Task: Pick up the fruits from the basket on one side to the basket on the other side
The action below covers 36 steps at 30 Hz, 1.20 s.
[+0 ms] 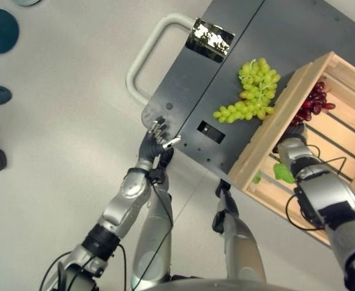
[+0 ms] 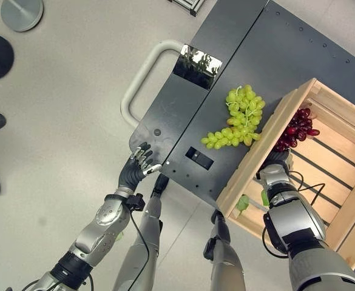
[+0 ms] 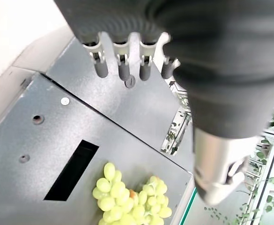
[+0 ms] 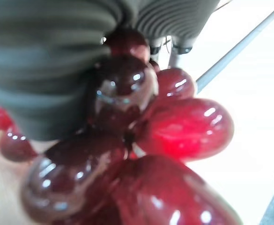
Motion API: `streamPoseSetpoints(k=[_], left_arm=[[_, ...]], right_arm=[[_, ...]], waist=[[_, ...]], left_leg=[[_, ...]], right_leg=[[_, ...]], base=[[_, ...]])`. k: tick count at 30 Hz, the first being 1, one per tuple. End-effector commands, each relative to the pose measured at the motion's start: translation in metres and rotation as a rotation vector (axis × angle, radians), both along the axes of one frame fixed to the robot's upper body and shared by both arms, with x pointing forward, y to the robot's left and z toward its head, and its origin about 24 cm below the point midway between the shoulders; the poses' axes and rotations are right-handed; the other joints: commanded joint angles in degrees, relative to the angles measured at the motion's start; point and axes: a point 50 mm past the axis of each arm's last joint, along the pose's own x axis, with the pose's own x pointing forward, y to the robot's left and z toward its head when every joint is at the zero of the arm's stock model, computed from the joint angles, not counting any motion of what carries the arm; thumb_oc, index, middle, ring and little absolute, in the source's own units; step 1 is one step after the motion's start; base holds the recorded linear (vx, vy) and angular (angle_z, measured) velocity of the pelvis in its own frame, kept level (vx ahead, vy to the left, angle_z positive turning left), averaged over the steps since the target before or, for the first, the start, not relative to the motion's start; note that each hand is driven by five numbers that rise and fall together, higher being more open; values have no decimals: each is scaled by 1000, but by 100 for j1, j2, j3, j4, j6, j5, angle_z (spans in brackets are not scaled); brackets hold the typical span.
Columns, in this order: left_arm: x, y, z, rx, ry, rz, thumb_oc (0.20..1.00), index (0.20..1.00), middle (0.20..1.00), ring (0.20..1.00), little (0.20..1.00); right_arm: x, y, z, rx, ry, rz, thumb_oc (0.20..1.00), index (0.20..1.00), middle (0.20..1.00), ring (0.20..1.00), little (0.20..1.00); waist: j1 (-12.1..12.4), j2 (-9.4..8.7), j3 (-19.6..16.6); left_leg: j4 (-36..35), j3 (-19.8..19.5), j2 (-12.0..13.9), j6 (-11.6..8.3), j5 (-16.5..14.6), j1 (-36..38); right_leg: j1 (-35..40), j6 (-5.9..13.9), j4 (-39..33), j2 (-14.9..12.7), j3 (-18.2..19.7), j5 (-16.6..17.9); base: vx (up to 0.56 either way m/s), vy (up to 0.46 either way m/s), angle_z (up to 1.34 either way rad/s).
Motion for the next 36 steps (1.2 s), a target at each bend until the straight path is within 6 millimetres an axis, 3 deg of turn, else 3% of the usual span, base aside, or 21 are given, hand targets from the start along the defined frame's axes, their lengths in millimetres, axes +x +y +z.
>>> streamPoseSetpoints(k=[1, 6, 8, 10, 11, 13, 19, 24, 32, 36], left_arm=[[-1, -14, 29, -65, -134, -58, 1000, 1000, 1000, 1000, 1000], [-1, 2, 22, -59, -106, 12, 1000, 1000, 1000, 1000, 1000], [1, 13, 13, -49, -68, 66, 1000, 1000, 1000, 1000, 1000], [1, 17, 12, -43, -65, 80, 1000, 1000, 1000, 1000, 1000], [0, 24, 8, -34, -47, 105, 1000, 1000, 1000, 1000, 1000], [0, 31, 7, -25, -45, 124, 1000, 1000, 1000, 1000, 1000], [-3, 47, 3, 8, -35, 152, 1000, 1000, 1000, 1000, 1000], [-12, 65, -5, 44, -1, 169, 1000, 1000, 1000, 1000, 1000], [-20, 75, -12, 84, 24, 157, 1000, 1000, 1000, 1000, 1000], [-25, 81, -14, 114, 38, 139, 1000, 1000, 1000, 1000, 1000]], right_arm=[[24, 72, 5, 166, -113, 265, 200, 200, 200, 200, 200], [11, 83, -17, 294, -197, 274, 200, 200, 200, 200, 200], [-4, 95, -33, 333, -242, 319, 200, 200, 200, 200, 200], [-10, 95, -36, 329, -258, 336, 200, 200, 200, 200, 200], [-27, 88, -46, 334, -274, 346, 200, 200, 200, 200, 200], [-39, 78, -49, 325, -296, 338, 200, 200, 200, 200, 200], [-63, 48, -52, 301, -329, 293, 200, 200, 200, 200, 200], [-76, 29, -34, 244, -394, 316, 200, 200, 200, 200, 200], [-87, 6, -14, 147, -420, 342, 200, 200, 200, 200, 200], [-88, -11, 14, 52, -444, 385, 200, 200, 200, 200, 200]], waist=[[233, 112, 91], [67, -134, 91], [-84, -331, 91], [-125, -382, 91], [-207, -481, 91], [-273, -543, 91], [-358, -692, 25], [-466, -889, -484], [-562, -984, -1045], [-613, -1051, -1366]], left_leg=[[-380, 156, -307, 462, -100, 186], [-400, 194, -262, 458, -121, 381], [-394, 256, -230, 488, -136, 599], [-396, 270, -237, 500, -145, 672], [-424, 317, -248, 528, -207, 931], [-402, 349, -289, 574, -243, 1108], [-353, 473, -430, 702, -451, 1708], [-312, 587, -489, 794, -639, 1996], [-335, 629, -503, 819, -791, 2292], [-344, 668, -526, 821, -884, 2484]], right_leg=[[246, 253, 478, -213, 305, -1087], [396, 261, 495, -198, 331, -1100], [567, 268, 510, -207, 381, -1071], [623, 271, 525, -210, 397, -1072], [813, 270, 598, -247, 415, -1140], [949, 292, 700, -318, 412, -1149], [1408, 367, 877, -496, 438, -1218], [1569, 436, 971, -579, 542, -1257], [1824, 514, 976, -636, 564, -1293], [1987, 548, 982, -659, 585, -1327]], base=[[0, 0, 0], [0, 0, 0], [-24, 32, 3], [0, 0, 0], [0, 0, 0], [-3, 46, 0], [19, 43, 0], [54, 15, -6], [69, 13, -1], [74, 15, -1]])
